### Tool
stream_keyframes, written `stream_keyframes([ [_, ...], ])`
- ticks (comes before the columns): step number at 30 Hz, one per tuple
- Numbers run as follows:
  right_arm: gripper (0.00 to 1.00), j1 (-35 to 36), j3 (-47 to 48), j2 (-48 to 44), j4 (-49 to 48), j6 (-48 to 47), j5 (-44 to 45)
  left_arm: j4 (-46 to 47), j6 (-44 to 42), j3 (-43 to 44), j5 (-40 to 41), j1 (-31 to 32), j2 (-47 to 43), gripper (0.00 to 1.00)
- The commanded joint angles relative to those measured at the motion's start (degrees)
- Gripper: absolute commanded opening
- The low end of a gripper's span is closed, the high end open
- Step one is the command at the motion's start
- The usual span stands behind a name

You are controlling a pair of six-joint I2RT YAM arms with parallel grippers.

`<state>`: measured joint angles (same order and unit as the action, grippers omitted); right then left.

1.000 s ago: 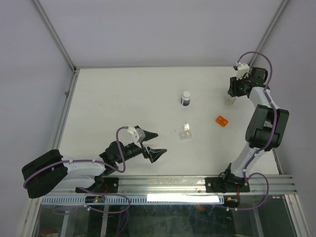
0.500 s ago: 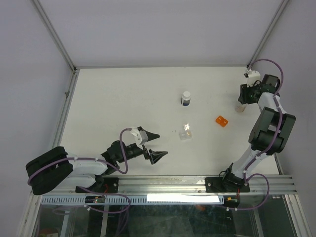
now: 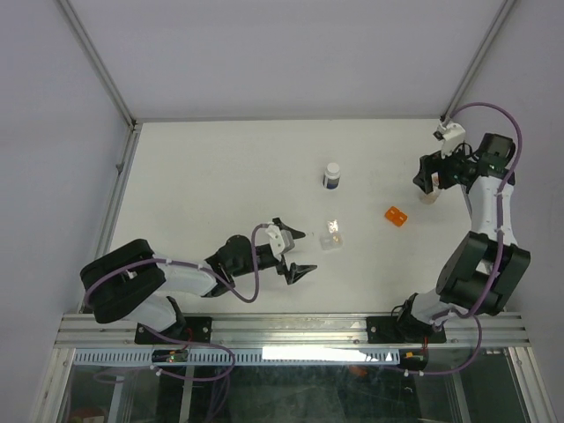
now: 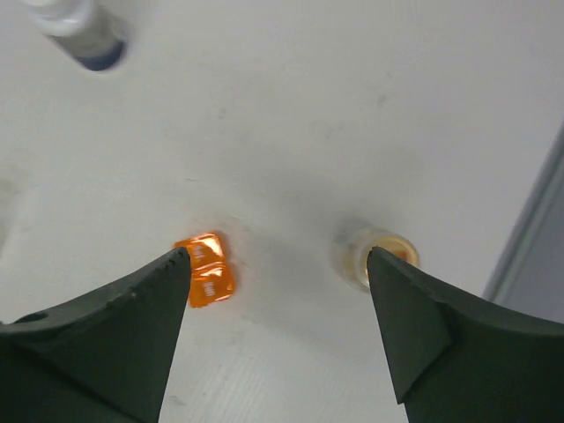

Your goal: Sort the pills into containers

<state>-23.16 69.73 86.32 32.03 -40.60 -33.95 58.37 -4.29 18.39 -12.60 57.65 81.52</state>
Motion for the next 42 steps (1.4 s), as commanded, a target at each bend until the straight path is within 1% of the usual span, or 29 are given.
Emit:
stream_keyframes([
  [1,0.83,0.7,-1.6,-5.3,11.3,-9.1,-25.3,-2.5,-6.4,7.6,-1.7,-0.7,6.1,0.96],
  [3,0.82,2.9,-4.1,-5.8,14.7,-14.4,-33.7,-3.0,-6.3,10.3,-2.1,-1.4,9.6,0.95],
  [5,0.81,7.1,-6.5,-5.8,15.3,-16.4,-36.0,-3.1,-5.4,12.4,-3.7,-2.6,12.8,0.92],
  [7,0.8,12.2,-8.2,-5.4,13.6,-15.5,-33.8,-2.9,-4.7,13.8,-4.5,-3.9,15.5,0.9],
  [8,0.78,15.0,-9.1,-5.0,11.4,-12.9,-32.2,-2.7,-4.7,14.3,-4.7,-4.4,16.4,0.89],
  [10,0.75,17.9,-10.5,-3.9,7.7,-9.1,-30.3,-1.8,-5.3,14.6,-4.8,-5.3,17.9,0.89],
  [12,0.68,19.9,-11.1,-1.5,5.3,-6.9,-29.9,-1.0,-6.1,14.9,-6.1,-5.9,19.5,0.89],
  [16,0.54,24.0,-8.9,4.1,5.5,-3.6,-26.6,3.3,-7.8,15.3,-9.5,-6.2,23.8,0.88],
  [18,0.5,24.5,-8.0,6.2,5.7,-2.6,-25.7,5.1,-8.2,15.7,-9.8,-6.2,25.2,0.88],
  [24,0.39,24.5,-7.7,9.4,4.3,0.5,-23.5,6.0,-8.5,18.0,-9.4,-6.2,28.9,0.88],
  [30,0.33,24.5,-7.6,11.3,1.9,3.8,-20.9,6.1,-7.3,20.9,-7.6,-6.2,32.0,0.8],
  [36,0.25,24.5,-7.2,13.6,0.8,6.4,-20.4,6.2,-6.5,22.5,-8.1,-6.2,34.3,0.73],
  [38,0.24,24.4,-6.9,14.1,0.8,6.8,-20.2,6.0,-6.4,23.0,-8.9,-6.2,34.8,0.69],
  [42,0.23,24.4,-6.8,14.5,0.5,7.5,-19.9,6.0,-6.3,23.8,-9.9,-6.1,35.6,0.67],
])
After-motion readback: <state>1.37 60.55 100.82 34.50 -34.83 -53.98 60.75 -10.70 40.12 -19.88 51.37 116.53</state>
